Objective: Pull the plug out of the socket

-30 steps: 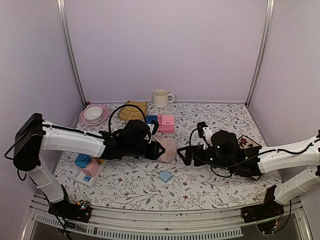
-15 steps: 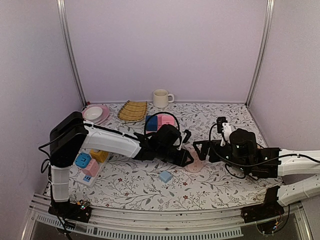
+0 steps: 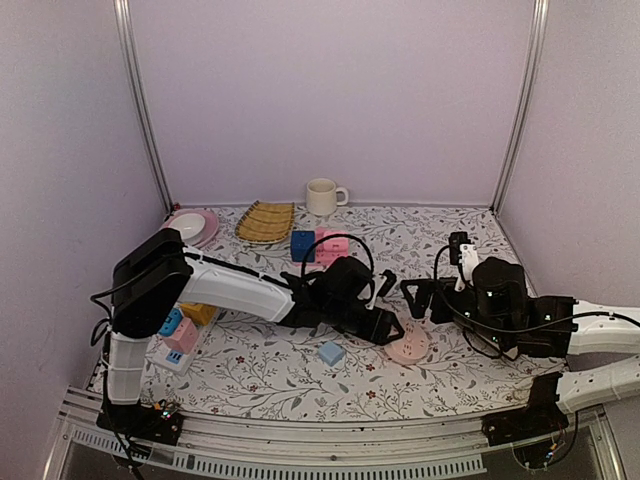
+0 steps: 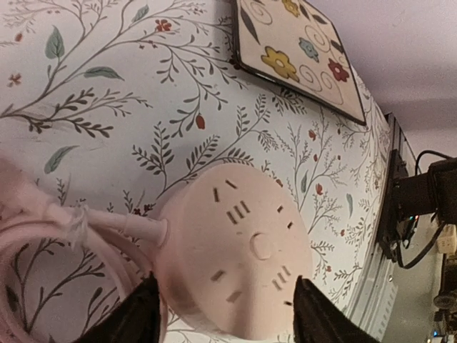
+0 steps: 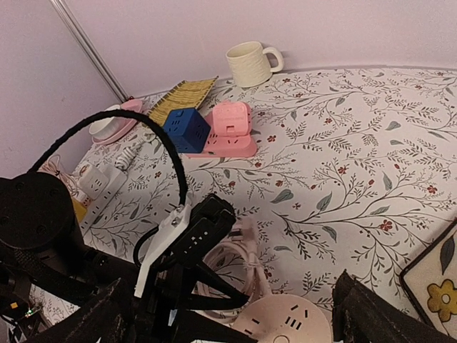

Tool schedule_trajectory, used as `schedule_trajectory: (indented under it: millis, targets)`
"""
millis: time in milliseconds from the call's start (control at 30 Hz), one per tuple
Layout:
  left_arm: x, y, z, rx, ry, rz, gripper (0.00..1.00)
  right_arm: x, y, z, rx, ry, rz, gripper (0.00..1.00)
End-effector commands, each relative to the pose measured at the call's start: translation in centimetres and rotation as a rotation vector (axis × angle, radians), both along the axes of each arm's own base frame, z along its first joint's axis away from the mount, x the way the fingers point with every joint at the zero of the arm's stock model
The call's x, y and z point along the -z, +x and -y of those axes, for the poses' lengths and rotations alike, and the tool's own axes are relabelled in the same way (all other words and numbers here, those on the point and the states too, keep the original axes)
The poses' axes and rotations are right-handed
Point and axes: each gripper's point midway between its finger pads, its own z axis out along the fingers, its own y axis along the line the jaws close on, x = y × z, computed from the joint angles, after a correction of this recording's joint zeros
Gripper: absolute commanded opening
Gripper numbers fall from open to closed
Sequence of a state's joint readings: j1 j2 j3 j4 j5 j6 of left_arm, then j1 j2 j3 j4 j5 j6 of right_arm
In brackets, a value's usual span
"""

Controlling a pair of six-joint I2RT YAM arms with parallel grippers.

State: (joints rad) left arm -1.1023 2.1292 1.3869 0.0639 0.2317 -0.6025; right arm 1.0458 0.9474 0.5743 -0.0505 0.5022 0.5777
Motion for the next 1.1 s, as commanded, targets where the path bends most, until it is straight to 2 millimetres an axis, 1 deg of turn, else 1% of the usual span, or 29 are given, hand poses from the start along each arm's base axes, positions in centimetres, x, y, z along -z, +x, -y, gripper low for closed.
schedule_trajectory:
  millis: [0, 167, 300, 333, 367, 433, 500, 567, 767, 933, 1033, 1067]
  targets:
    - [-1.6, 0.1, 0.6, 0.0, -0.028, 0.042, 0.69, -0.1, 0.1, 0.8, 0.021, -0.025, 0.01, 0.99]
    - [-2.7, 0.6, -0.3, -0.037, -0.022, 0.088, 0.82, 0.2, 0.1, 0.8, 0.022, -0.027, 0.002, 0.99]
    - [-4.2, 1.1, -1.6, -0.082, -0.027, 0.135, 0.84, 0.6, 0.1, 0.5, 0.011, -0.032, -0.009, 0.99]
    - [-4.2, 1.2, -2.2, -0.098, -0.022, 0.144, 0.84, 0.7, 0.2, 0.4, 0.01, -0.036, -0.012, 0.99]
    - [-5.9, 1.3, -2.7, -0.114, -0.045, 0.168, 0.84, 0.7, 0.2, 0.3, 0.007, -0.037, -0.014, 0.99]
    - [-7.0, 1.9, -3.7, -0.153, -0.042, 0.207, 0.84, 0.5, 0.2, 0.0, 0.002, -0.035, -0.017, 0.99]
    - [-8.0, 2.9, -5.0, -0.201, -0.024, 0.253, 0.86, 0.4, 0.3, -0.2, -0.003, -0.03, -0.02, 0.99]
    - [-8.5, 4.4, -6.6, -0.261, 0.015, 0.287, 0.86, 0.1, 0.3, -0.3, -0.008, -0.021, -0.02, 0.99]
    - [-10.5, 11.2, -12.6, -0.518, 0.133, 0.378, 0.86, -0.2, 0.1, -0.5, -0.017, -0.005, -0.021, 0.99]
    - [-12.2, 16.2, -17.0, -0.691, 0.223, 0.457, 0.86, 0.1, 0.1, -0.5, -0.021, -0.006, -0.029, 0.99]
    - [-12.1, 18.4, -18.6, -0.75, 0.271, 0.475, 0.86, 0.1, 0.0, -0.5, -0.026, -0.005, -0.03, 0.99]
    - [-11.6, 19.1, -19.1, -0.761, 0.293, 0.474, 0.86, 0.1, -0.1, -0.5, -0.027, -0.005, -0.03, 0.99]
